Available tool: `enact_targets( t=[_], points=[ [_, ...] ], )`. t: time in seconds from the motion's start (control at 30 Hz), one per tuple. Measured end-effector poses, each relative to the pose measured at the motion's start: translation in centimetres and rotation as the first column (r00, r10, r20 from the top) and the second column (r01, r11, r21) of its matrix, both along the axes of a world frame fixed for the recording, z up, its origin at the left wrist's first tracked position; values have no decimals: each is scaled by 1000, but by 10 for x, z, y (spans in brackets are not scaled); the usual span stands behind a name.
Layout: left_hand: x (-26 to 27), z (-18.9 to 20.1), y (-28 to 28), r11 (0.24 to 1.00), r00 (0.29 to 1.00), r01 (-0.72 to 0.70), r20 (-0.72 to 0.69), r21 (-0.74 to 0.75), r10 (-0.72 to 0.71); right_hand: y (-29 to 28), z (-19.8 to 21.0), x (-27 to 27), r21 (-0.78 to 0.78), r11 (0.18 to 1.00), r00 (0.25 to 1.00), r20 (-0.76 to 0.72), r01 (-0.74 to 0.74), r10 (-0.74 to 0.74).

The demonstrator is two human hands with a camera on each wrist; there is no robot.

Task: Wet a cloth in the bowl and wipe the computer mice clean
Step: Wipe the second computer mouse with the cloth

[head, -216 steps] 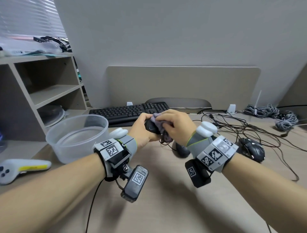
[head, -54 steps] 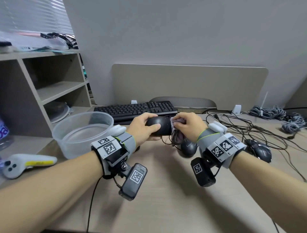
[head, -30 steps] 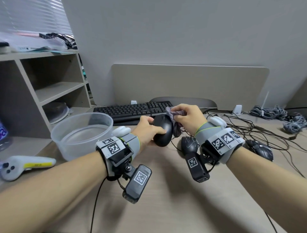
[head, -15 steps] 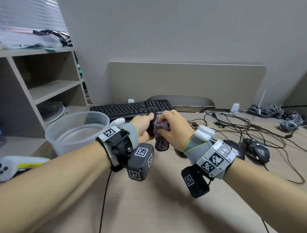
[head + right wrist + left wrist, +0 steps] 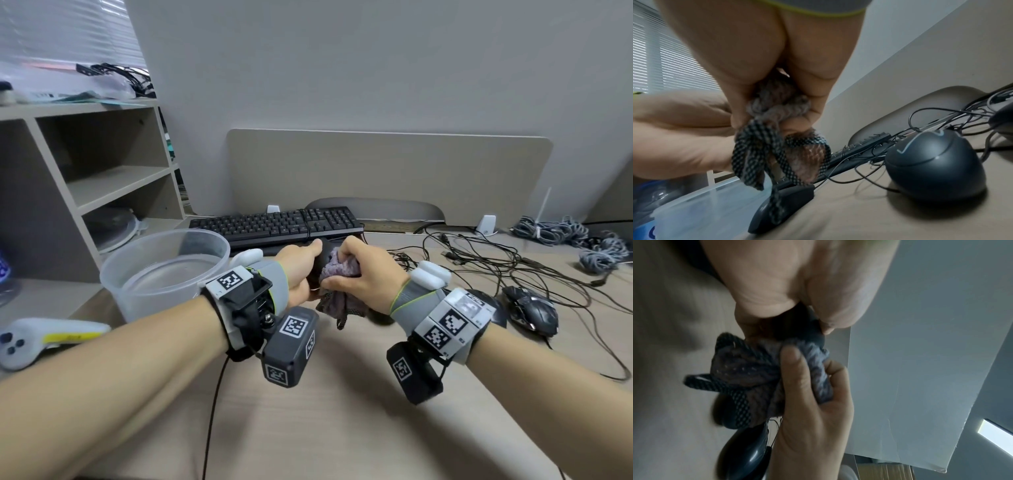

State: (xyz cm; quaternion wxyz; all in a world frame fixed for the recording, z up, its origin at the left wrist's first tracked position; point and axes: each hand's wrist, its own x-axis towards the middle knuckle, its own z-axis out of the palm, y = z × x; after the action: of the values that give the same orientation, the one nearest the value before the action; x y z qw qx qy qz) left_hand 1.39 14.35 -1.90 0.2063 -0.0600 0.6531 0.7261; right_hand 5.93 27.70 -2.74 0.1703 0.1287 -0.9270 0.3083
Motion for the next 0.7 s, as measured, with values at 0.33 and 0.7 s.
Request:
enact_targets(
  t=[0.33, 0.7],
  points=[
    [5, 3, -5, 998, 998, 57, -12, -29, -57, -5, 9, 3, 46, 999, 999, -32, 14, -12],
    [5, -6, -15, 994, 981, 75, -175, -83, -89, 2, 8, -5, -147, 989, 998, -45, 31, -38]
  ],
)
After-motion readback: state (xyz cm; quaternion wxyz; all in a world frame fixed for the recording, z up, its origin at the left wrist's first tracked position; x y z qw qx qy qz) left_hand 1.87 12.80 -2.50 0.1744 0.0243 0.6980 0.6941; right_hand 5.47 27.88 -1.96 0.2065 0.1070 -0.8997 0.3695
